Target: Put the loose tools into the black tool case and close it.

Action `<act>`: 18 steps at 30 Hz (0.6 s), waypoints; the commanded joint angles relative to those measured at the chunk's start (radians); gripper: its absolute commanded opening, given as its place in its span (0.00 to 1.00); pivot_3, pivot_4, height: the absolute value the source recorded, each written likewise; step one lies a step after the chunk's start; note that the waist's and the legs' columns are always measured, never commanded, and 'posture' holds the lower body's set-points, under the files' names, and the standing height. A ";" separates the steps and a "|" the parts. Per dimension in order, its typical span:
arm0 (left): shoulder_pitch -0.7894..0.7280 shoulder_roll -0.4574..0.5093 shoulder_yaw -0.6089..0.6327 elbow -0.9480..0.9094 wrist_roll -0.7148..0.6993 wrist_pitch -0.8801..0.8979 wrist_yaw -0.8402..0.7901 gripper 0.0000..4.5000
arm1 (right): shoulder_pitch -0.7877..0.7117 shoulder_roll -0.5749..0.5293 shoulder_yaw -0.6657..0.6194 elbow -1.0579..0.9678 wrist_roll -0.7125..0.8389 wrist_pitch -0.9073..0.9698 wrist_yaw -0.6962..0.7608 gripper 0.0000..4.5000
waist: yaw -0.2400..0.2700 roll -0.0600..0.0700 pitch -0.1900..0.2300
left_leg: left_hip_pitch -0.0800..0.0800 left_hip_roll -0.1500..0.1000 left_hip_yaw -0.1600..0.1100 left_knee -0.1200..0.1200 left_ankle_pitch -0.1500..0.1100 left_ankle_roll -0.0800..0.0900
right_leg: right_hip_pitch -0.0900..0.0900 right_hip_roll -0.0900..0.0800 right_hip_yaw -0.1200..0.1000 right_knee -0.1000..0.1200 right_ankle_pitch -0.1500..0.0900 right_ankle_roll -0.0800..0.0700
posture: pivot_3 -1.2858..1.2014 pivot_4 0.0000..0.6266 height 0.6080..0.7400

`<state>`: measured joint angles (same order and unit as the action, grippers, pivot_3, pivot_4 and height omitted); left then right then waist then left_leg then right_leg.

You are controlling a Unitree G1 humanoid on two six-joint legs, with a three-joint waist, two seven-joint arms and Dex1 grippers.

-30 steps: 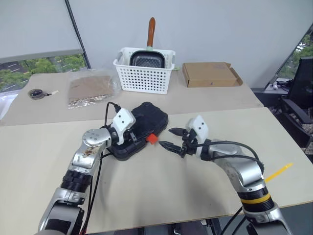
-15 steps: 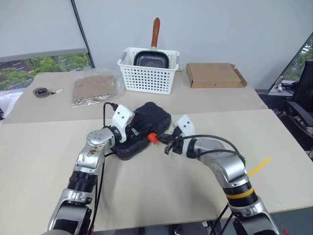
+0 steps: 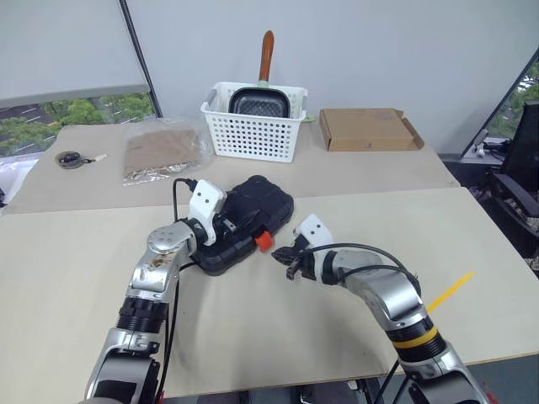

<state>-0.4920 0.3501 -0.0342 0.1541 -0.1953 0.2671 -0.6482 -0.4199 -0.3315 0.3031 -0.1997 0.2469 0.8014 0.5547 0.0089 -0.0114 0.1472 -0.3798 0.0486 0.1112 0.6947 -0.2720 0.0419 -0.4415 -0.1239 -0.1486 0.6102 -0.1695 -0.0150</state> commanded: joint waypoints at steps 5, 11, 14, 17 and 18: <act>0.035 0.000 -0.024 0.047 0.019 0.031 0.001 0.92 | -0.039 0.038 0.000 -0.060 -0.030 0.049 -0.064 0.48 | 0.000 0.000 0.000 | -0.001 0.000 0.000 0.000 0.000 0.000 | -0.001 0.000 0.000 0.000 0.000 0.000 | 0.52 0.24 0.70; 0.036 -0.002 -0.026 0.048 0.021 0.030 0.002 0.92 | -0.043 0.095 -0.001 -0.072 -0.035 0.080 -0.114 0.48 | 0.000 0.000 0.000 | -0.002 0.000 0.000 0.000 0.000 0.000 | -0.002 0.000 0.000 0.000 0.000 0.000 | 0.52 0.24 0.70; 0.038 -0.003 -0.027 0.048 0.021 0.029 0.003 0.92 | -0.044 0.107 -0.001 -0.081 -0.033 0.092 -0.121 0.48 | 0.000 0.000 0.000 | -0.002 0.000 -0.001 0.000 -0.001 -0.001 | -0.002 0.000 0.000 0.000 0.000 0.000 | 0.52 0.24 0.70; 0.042 -0.004 -0.029 0.049 0.023 0.028 0.004 0.92 | -0.043 0.114 0.002 -0.084 -0.034 0.095 -0.130 0.48 | 0.000 0.000 0.000 | -0.002 0.000 -0.001 0.000 -0.001 -0.001 | -0.002 0.000 0.000 0.000 0.000 0.000 | 0.52 0.24 0.70; 0.043 -0.004 -0.030 0.050 0.023 0.028 0.004 0.92 | -0.043 0.117 0.001 -0.083 -0.036 0.095 -0.136 0.48 | 0.000 0.000 0.000 | -0.002 0.000 -0.001 0.000 -0.001 -0.001 | -0.002 0.000 0.000 0.000 0.000 0.000 | 0.52 0.24 0.70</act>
<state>-0.4912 0.3475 -0.0388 0.1533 -0.1953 0.2656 -0.6485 -0.4479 -0.2209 0.3075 -0.2389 0.2134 0.8906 0.4284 0.0085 -0.0112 0.1471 -0.3823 0.0487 0.1106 0.6942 -0.2728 0.0406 -0.4437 -0.1240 -0.1491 0.6097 -0.1696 -0.0150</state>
